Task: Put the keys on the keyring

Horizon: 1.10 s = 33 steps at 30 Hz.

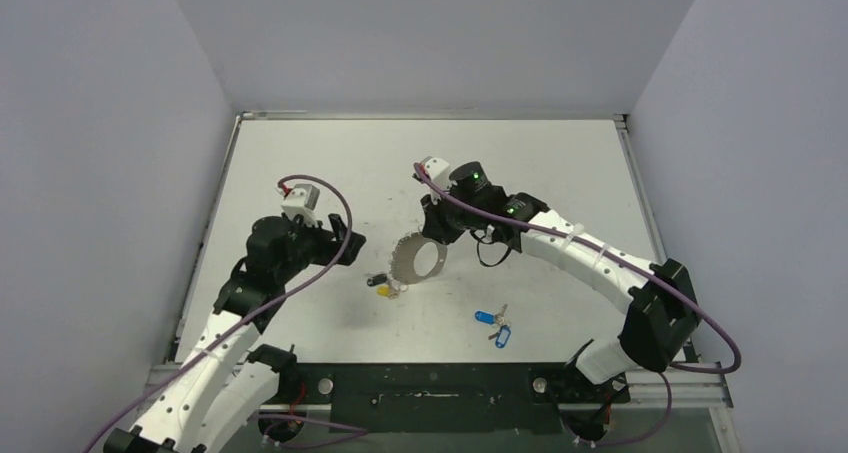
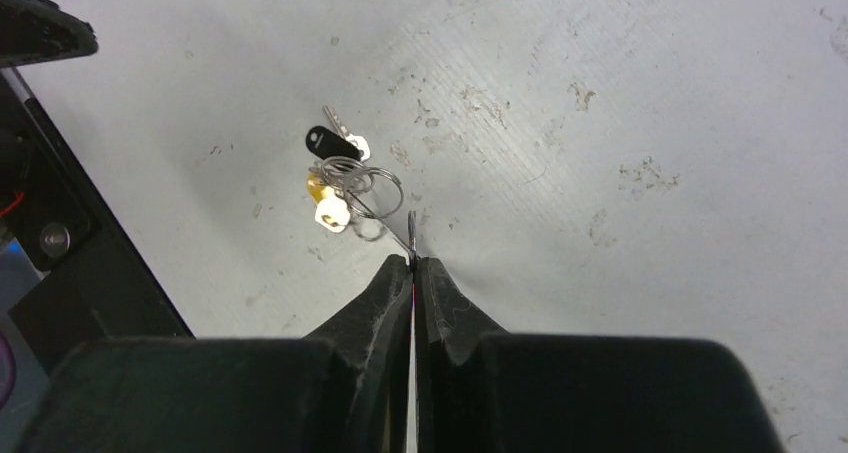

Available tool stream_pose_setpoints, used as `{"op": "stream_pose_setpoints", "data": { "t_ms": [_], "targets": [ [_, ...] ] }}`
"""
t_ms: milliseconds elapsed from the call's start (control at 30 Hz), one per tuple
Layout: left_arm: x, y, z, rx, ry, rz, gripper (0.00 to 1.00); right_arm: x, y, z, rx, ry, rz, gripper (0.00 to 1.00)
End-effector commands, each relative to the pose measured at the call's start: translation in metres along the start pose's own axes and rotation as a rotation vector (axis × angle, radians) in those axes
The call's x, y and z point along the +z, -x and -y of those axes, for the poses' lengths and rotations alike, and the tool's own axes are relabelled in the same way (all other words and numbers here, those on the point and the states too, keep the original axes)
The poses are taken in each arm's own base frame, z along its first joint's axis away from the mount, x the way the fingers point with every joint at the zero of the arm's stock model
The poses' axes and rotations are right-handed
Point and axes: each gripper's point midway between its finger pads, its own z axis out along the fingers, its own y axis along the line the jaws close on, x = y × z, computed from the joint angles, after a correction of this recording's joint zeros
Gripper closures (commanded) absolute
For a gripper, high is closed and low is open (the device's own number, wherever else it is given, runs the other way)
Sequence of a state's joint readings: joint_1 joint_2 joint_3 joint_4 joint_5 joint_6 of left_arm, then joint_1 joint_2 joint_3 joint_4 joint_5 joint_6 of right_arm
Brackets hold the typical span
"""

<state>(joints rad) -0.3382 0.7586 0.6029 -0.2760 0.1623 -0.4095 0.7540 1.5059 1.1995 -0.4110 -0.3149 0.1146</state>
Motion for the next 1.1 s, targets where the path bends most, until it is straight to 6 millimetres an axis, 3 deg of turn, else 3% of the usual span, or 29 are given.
{"op": "stream_pose_setpoints", "data": {
  "t_ms": [0,200,333,600,700,733,1067],
  "targets": [
    [-0.023,0.046,0.041,0.218,-0.219,0.228,0.21,-0.028,0.027,-0.021,-0.125,0.085,0.055,1.0],
    [-0.05,0.043,0.067,0.488,-0.391,0.351,0.21,-0.035,0.022,-0.039,-0.21,0.181,0.028,1.0],
    [-0.056,0.036,0.079,0.61,-0.481,0.354,0.26,-0.036,0.016,-0.053,-0.234,0.272,0.024,1.0],
    [-0.046,0.018,0.104,0.625,-0.694,0.232,0.4,-0.038,0.014,-0.071,-0.259,0.386,0.041,1.0],
    [-0.041,0.014,0.113,0.621,-0.78,0.214,0.6,-0.039,0.013,-0.077,-0.262,0.423,0.042,1.0],
    [-0.039,0.013,0.116,0.616,-0.807,0.209,0.61,-0.039,0.013,-0.079,-0.262,0.435,0.042,1.0],
    [-0.018,-0.004,0.131,0.58,-0.909,0.112,0.6,-0.042,0.007,-0.088,-0.282,0.51,0.003,1.0]
  ]
}}
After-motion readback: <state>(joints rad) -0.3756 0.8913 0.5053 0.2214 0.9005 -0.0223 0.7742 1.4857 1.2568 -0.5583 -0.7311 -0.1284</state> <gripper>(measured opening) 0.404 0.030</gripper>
